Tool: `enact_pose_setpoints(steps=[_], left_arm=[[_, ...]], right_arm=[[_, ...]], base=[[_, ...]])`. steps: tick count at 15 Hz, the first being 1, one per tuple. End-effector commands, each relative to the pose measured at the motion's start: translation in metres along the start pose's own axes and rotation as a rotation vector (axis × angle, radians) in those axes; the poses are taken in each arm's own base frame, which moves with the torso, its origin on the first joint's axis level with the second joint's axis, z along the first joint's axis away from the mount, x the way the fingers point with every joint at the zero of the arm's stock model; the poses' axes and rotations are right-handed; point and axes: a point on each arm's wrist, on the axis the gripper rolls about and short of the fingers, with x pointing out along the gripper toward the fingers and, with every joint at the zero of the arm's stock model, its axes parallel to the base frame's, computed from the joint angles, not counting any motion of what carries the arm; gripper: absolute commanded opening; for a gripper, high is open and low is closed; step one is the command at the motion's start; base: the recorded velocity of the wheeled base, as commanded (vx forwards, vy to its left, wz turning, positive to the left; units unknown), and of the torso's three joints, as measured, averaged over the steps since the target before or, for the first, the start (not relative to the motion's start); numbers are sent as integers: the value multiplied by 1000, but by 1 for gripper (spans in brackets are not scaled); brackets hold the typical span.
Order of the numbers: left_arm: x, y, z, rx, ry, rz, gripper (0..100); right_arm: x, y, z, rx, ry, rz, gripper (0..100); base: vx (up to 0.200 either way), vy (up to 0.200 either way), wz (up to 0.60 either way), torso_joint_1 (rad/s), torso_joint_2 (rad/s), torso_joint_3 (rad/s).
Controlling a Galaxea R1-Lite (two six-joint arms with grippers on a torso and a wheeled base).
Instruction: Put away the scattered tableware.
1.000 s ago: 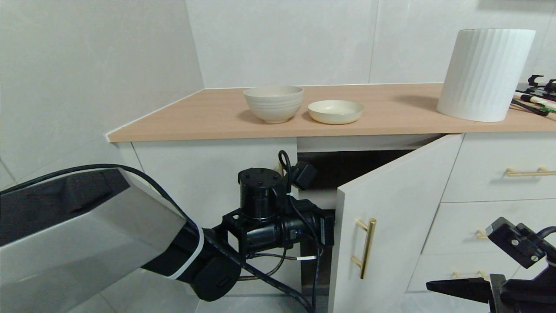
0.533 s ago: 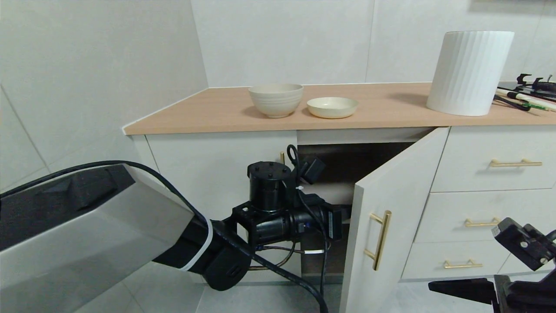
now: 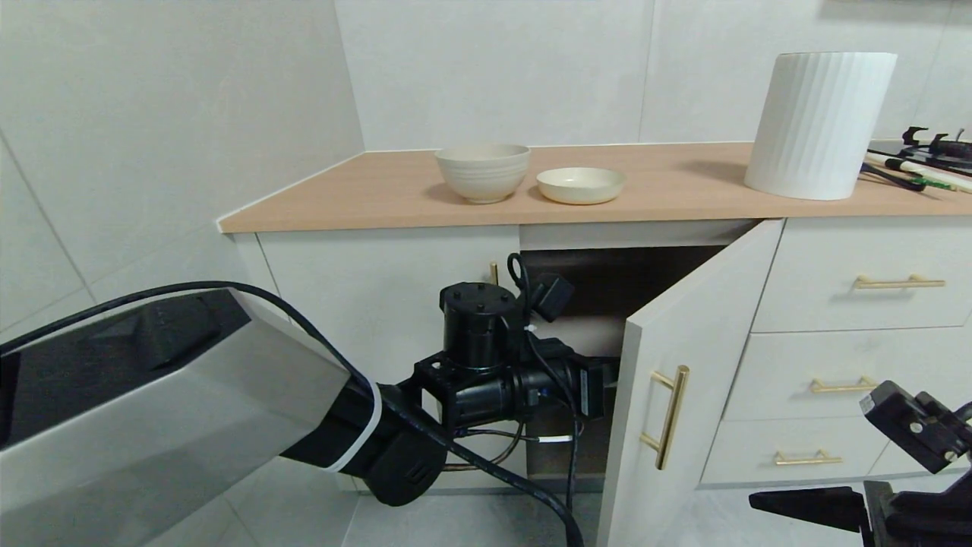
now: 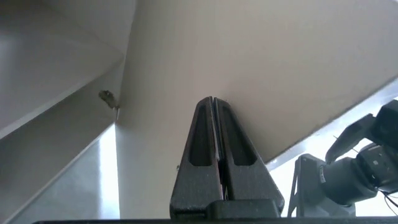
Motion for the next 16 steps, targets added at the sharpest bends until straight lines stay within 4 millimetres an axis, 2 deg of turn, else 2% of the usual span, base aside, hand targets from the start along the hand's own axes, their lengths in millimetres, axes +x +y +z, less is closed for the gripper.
enact_pose_setpoints(steps=[1, 5, 10, 14, 15, 16], left_arm=[[2, 1, 0, 0, 0, -2, 0], [3, 2, 0, -1, 2, -1, 0], [14, 2, -3, -15, 22, 56, 0], [22, -25, -1, 7, 24, 31, 0], [24, -46, -4, 20, 35, -20, 0], [17, -66, -7, 32, 49, -72, 0]], right_arm=[[0, 0, 0, 0, 2, 2, 100], [-1, 0, 0, -2, -2, 3, 100], [-1, 5, -2, -17, 7, 30, 100], [-5, 8, -3, -28, -11, 43, 100], [-10, 12, -3, -39, -22, 81, 100], [-16, 17, -7, -58, -28, 142, 100]], base=[[0, 0, 0, 0, 0, 0], [0, 0, 0, 0, 0, 0], [0, 0, 0, 0, 0, 0], [0, 0, 0, 0, 0, 0], [0, 0, 0, 0, 0, 0], [0, 0, 0, 0, 0, 0]])
